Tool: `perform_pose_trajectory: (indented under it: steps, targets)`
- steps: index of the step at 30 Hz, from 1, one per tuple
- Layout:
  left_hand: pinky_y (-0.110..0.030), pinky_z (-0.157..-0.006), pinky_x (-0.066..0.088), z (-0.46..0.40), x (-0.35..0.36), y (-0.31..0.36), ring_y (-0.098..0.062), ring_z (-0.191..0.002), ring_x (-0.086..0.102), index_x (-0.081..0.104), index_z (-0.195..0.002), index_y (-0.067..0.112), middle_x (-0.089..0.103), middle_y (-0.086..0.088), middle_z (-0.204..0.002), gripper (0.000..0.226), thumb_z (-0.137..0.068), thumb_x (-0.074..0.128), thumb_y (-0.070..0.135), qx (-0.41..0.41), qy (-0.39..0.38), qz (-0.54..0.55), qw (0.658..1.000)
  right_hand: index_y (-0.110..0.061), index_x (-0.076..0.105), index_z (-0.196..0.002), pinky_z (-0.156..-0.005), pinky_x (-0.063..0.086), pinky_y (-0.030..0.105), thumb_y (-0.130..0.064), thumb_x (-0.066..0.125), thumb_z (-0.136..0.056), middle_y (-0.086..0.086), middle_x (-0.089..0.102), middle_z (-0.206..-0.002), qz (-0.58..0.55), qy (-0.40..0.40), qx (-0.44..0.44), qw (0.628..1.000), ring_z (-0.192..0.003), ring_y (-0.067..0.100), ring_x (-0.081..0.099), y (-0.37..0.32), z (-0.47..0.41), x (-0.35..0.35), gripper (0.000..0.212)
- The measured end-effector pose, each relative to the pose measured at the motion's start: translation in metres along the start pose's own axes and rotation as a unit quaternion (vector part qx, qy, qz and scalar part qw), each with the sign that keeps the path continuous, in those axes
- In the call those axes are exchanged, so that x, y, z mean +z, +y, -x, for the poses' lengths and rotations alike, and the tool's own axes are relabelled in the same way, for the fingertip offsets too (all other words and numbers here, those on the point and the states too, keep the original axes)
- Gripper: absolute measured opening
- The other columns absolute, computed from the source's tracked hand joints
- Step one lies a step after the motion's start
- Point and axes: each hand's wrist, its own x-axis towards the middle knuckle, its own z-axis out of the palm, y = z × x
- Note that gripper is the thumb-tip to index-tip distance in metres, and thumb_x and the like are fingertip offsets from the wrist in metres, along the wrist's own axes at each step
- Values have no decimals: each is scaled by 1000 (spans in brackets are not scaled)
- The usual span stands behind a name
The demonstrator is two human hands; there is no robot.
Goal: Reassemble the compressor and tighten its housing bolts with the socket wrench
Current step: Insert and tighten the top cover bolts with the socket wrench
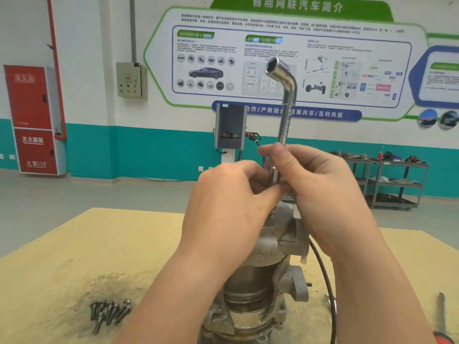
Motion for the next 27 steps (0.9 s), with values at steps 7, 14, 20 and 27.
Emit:
perform_pose_trajectory:
  steps: [7, 14, 20, 27]
  targets:
    - [-29, -73, 53, 0, -1, -1, -1, -72, 63, 75, -92, 33, 67, 20, -69, 19, -91, 60, 46, -10, -67, -6, 998, -24, 72, -94, -77, 58, 31, -10, 61, -92, -1, 75, -78, -66, 23, -8, 998, -79, 12, 72, 0, 2, 2, 18]
    - [-33, -73, 57, 2, 1, 2, -1, -76, 68, 74, -85, 30, 72, 19, -77, 21, -80, 71, 50, -12, 4, -28, 1000, -21, 73, -82, -63, 58, 23, -14, 80, -70, -1, 75, -74, -90, 79, -14, 993, -69, 12, 72, -1, -1, 8, 16]
    - [-39, -80, 57, -3, -2, -4, -7, -85, 70, 76, -95, 32, 75, 17, -83, 14, -92, 62, 35, -14, -85, 14, 996, -25, 71, -96, -76, 58, 30, -28, 61, -93, -3, 76, -89, -77, -23, 17, 997, -88, 11, 72, 3, -2, 6, 11]
    - [-28, -68, 55, -5, 4, -3, 4, -68, 67, 69, -74, 33, 70, 25, -69, 29, -67, 77, 59, -39, 25, 15, 999, -19, 75, -94, -87, 54, 39, -17, 75, -75, 3, 75, -81, -136, -30, 27, 990, -85, 17, 71, 7, -5, -5, 19]
